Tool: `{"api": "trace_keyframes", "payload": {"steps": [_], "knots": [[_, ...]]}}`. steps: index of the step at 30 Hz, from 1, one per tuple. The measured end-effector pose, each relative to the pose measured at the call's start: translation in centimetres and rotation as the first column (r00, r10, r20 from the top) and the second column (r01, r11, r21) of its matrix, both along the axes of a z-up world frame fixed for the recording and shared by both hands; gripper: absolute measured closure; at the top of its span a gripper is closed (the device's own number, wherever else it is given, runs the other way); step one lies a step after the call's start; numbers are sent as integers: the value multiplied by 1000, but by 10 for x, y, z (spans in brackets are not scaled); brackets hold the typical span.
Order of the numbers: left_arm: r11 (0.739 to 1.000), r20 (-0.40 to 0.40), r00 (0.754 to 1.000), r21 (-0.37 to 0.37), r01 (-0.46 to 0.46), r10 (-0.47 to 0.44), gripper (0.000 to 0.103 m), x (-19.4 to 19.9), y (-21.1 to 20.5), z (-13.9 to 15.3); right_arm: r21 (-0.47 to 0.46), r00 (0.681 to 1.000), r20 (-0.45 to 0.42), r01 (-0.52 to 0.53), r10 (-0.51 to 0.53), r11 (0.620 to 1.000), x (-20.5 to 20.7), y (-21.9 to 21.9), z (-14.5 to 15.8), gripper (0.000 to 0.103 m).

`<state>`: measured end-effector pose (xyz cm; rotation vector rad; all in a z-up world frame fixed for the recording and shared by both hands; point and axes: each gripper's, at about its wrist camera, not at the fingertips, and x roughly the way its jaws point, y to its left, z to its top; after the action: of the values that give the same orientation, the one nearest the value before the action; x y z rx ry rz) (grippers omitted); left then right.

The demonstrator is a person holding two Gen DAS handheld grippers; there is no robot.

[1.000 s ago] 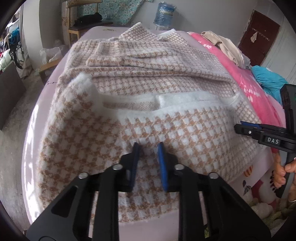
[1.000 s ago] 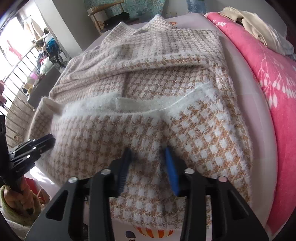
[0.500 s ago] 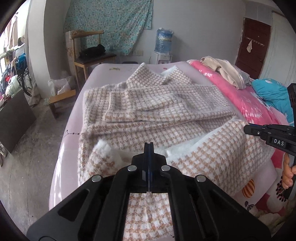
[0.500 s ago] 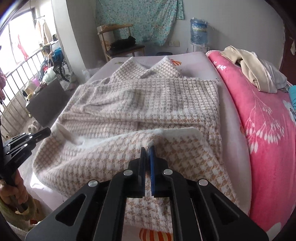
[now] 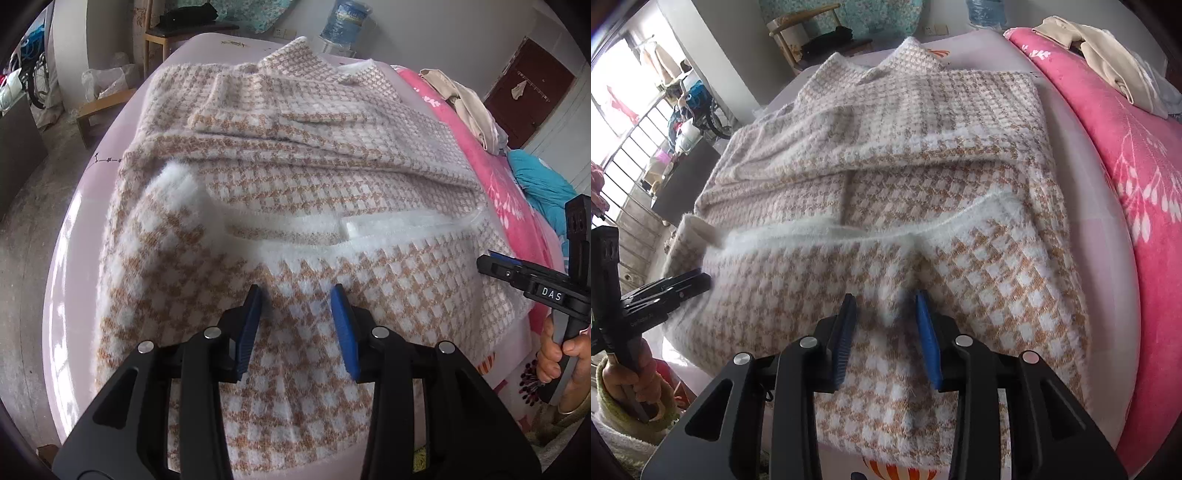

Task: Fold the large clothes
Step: 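Pinch the white fluffy hem edge with both grippers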

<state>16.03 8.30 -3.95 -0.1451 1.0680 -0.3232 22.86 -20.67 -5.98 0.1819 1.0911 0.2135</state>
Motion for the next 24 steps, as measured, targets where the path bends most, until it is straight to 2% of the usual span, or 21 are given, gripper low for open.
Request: {"api": "trace_keyframes", "payload": {"steps": [2,3,4,7,8,10,13,15,18,21,24], "knots": [[1000,17,1000,22,-9,8,68,2,-5,-2,4,1000,-13,-20,20,1000,4,2,-6,69],[999,30,1000,40,-12,11,75,2,-8,-2,4,999,-21,-26,26,1000,6,3,-9,69],[998,44,999,63,-16,14,78,3,-10,-3,2,1000,-11,-29,29,1000,4,4,-10,70],[997,80,997,78,-28,21,92,0,-12,-3,-6,999,2,-54,54,999,1,9,-9,96],[997,88,996,72,-24,18,97,-1,-12,-1,-17,999,12,-52,52,998,1,10,-7,97],[996,129,991,81,-41,30,97,-4,-12,10,-46,996,76,-46,49,998,-4,14,8,98],[995,231,972,81,-65,45,97,-7,-6,39,-53,985,165,-32,41,998,-5,13,35,98],[994,261,964,80,-69,46,97,-3,-5,48,-70,979,201,-26,39,997,-2,15,42,98],[992,227,973,104,-69,44,97,10,-8,31,-112,983,179,-24,44,993,14,22,21,98],[992,128,991,110,-56,42,96,20,-6,-3,-132,993,109,-40,54,990,21,22,-12,98],[993,144,989,101,-56,41,91,20,-5,-2,-116,992,116,-45,58,992,19,17,-9,97]]}}
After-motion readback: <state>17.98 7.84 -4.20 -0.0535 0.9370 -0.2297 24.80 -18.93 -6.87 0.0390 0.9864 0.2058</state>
